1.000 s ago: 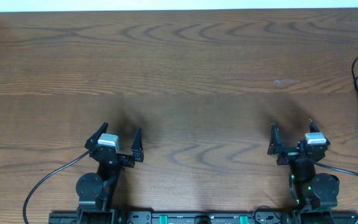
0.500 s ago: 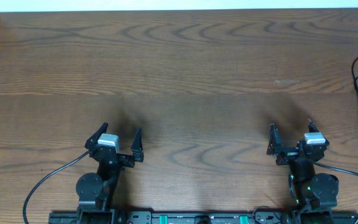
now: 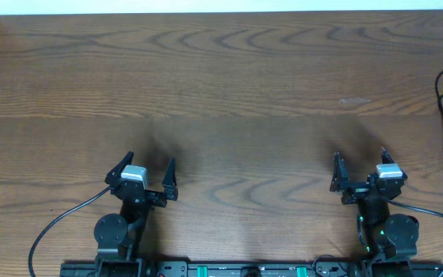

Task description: Untangle cables

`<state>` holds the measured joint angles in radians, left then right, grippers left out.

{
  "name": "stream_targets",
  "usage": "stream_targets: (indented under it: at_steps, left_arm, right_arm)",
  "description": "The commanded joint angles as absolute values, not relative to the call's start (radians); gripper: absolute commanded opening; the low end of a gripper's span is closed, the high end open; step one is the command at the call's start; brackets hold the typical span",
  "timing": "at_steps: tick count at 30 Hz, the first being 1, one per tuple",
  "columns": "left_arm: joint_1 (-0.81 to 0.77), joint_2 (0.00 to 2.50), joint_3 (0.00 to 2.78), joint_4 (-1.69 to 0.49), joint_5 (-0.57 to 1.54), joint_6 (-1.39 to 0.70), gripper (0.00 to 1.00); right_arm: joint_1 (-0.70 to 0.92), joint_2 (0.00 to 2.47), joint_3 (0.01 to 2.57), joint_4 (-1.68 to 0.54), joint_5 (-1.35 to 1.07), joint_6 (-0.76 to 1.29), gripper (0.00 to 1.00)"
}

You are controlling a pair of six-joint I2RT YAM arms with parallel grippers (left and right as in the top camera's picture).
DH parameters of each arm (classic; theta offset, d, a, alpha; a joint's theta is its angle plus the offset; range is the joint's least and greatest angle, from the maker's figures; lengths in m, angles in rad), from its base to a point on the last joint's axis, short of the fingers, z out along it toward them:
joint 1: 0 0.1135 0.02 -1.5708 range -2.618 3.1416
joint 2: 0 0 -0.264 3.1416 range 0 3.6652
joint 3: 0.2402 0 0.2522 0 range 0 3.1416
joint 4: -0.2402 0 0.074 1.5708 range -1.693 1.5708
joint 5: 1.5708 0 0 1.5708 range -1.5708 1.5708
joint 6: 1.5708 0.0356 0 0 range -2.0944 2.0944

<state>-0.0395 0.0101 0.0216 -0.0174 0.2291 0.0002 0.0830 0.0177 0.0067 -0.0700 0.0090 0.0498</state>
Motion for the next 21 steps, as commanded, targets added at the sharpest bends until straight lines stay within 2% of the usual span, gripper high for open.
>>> stream_targets:
  at_steps: [1,21]
  left_arm:
    - [-0.037,0.004,0.004,-0.052,0.231,-0.001,0.98]
    - [-0.038,0.001,0.004,-0.048,0.231,-0.001,0.97]
  right_arm:
    - [0.089,0.02,0.006,-0.073,0.024,0.067,0.99]
    - [0.089,0.02,0.006,-0.074,0.024,0.067,0.99]
